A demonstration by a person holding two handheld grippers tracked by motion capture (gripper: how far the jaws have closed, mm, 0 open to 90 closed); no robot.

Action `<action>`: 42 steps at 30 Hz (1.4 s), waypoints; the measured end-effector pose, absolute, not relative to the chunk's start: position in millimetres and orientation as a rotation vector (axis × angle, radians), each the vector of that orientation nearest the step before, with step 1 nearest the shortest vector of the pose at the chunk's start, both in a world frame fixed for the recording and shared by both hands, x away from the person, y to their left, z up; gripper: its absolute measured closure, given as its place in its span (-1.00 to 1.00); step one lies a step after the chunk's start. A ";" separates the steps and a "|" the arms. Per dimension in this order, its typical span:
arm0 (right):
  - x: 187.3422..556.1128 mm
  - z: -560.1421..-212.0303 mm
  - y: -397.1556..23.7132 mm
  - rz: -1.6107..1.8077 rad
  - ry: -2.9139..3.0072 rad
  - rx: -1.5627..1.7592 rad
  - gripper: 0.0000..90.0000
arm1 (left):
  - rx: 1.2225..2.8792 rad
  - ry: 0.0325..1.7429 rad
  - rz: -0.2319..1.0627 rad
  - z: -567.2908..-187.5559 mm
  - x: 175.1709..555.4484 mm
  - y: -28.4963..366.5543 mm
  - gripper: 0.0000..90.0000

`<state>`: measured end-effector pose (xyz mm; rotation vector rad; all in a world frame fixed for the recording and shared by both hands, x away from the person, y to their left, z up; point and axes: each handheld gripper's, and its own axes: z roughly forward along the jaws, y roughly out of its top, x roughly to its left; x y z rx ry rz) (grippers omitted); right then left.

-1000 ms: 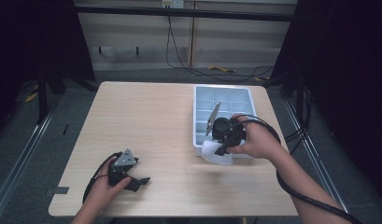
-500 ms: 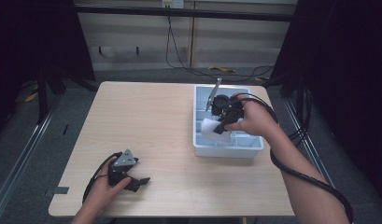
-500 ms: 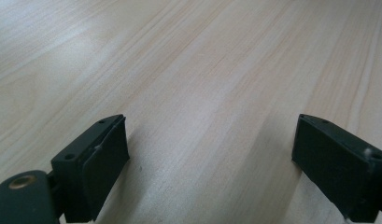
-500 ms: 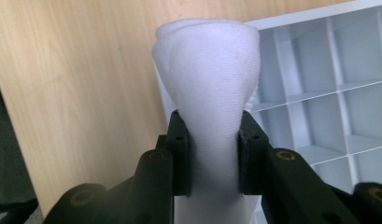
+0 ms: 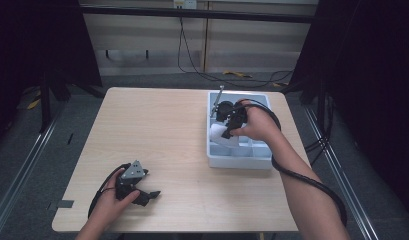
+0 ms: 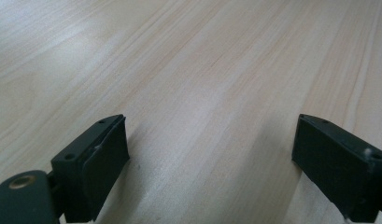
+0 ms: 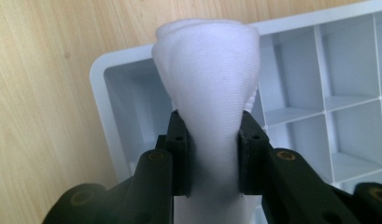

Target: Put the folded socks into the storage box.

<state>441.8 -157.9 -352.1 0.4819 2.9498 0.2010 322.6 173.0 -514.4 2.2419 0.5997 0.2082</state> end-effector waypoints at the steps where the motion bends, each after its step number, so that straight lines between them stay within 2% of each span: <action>1: 441.2 -354.7 -156.0 0.197 2.948 0.481 0.58 | 2.242 0.600 0.208 -514.4 322.6 173.0 -0.77; 12: 429.5 -381.5 -147.4 0.179 3.027 0.413 0.57 | 2.242 0.598 0.206 -514.5 322.1 173.4 -0.77; 42: 434.5 -403.3 -152.9 0.218 3.155 0.466 0.56 | 2.239 0.599 0.207 -514.7 322.0 173.3 -0.77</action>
